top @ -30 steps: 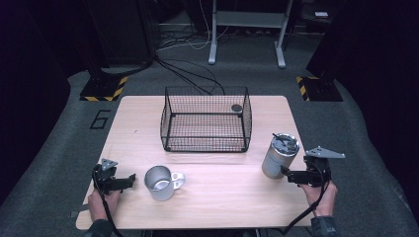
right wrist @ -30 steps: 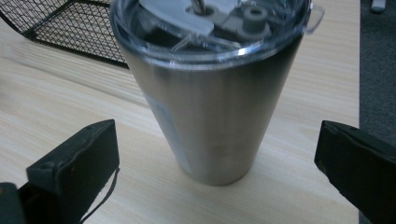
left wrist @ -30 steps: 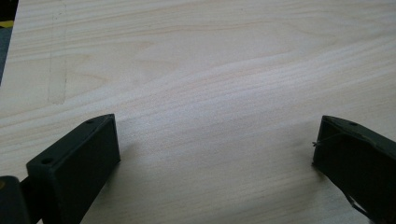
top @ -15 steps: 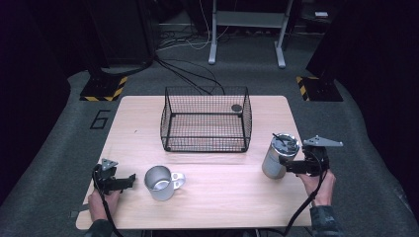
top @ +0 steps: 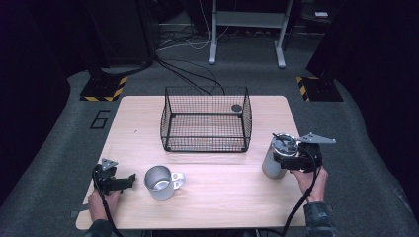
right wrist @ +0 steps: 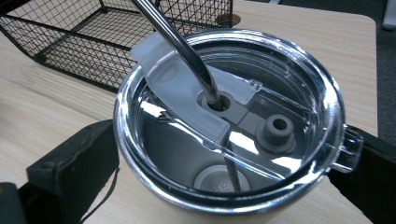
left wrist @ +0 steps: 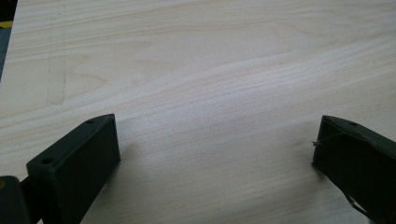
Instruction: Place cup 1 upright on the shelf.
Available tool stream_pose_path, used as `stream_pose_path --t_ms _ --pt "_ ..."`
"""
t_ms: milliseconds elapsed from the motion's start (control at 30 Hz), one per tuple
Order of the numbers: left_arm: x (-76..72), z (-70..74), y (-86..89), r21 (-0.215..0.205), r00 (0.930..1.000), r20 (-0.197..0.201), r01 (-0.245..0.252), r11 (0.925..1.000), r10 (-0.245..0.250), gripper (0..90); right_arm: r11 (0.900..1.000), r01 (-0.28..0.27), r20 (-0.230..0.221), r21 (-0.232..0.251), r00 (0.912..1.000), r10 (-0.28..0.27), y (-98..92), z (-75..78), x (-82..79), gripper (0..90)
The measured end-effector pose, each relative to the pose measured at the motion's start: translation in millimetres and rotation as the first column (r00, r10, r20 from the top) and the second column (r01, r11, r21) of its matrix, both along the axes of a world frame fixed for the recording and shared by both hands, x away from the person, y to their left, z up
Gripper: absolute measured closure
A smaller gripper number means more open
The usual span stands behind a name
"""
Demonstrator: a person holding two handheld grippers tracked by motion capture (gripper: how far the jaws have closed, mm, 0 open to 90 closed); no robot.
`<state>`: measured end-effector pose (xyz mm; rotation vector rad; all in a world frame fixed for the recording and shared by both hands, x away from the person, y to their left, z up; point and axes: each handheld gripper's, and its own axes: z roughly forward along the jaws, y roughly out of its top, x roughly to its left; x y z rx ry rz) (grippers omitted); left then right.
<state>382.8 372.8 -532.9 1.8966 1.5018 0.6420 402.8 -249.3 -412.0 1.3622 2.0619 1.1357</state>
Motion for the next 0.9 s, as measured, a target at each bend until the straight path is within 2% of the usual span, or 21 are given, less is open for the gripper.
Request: stream_pose_path --t_ms 200,267,500,533,733,900 --pt "0.1 0.3 0.3 0.002 1.0 -0.004 0.007 1.0 -0.007 0.1 0.999 0.028 0.027 0.034 0.9992 -0.029 2.4 -7.7 3.0 0.0" --pt "0.0 0.5 0.4 0.003 0.9999 -0.006 0.009 1.0 -0.009 0.2 0.999 0.046 0.034 0.028 0.9983 -0.047 4.8 -10.2 3.2 0.2" --pt "-0.7 0.7 0.0 0.004 0.9998 -0.01 0.016 0.9999 -0.016 0.3 0.998 0.056 0.081 0.015 0.9951 -0.057 7.9 -12.1 2.8 1.0" --pt "-0.5 0.1 -0.4 0.009 0.9999 0.004 0.015 0.9999 -0.015 0.3 0.998 0.054 0.078 0.016 0.9954 -0.055 7.9 -12.0 3.5 0.8" --pt "-0.5 0.6 -0.1 0.006 0.9998 -0.005 0.019 0.9998 -0.019 0.3 0.998 0.064 0.088 0.023 0.9939 -0.066 9.4 -12.5 4.2 1.1" --pt "-0.5 0.6 0.0 0.006 0.9998 -0.006 0.02 0.9998 -0.02 0.3 0.997 0.081 0.113 0.002 0.9902 -0.081 11.7 -13.4 1.8 2.2"
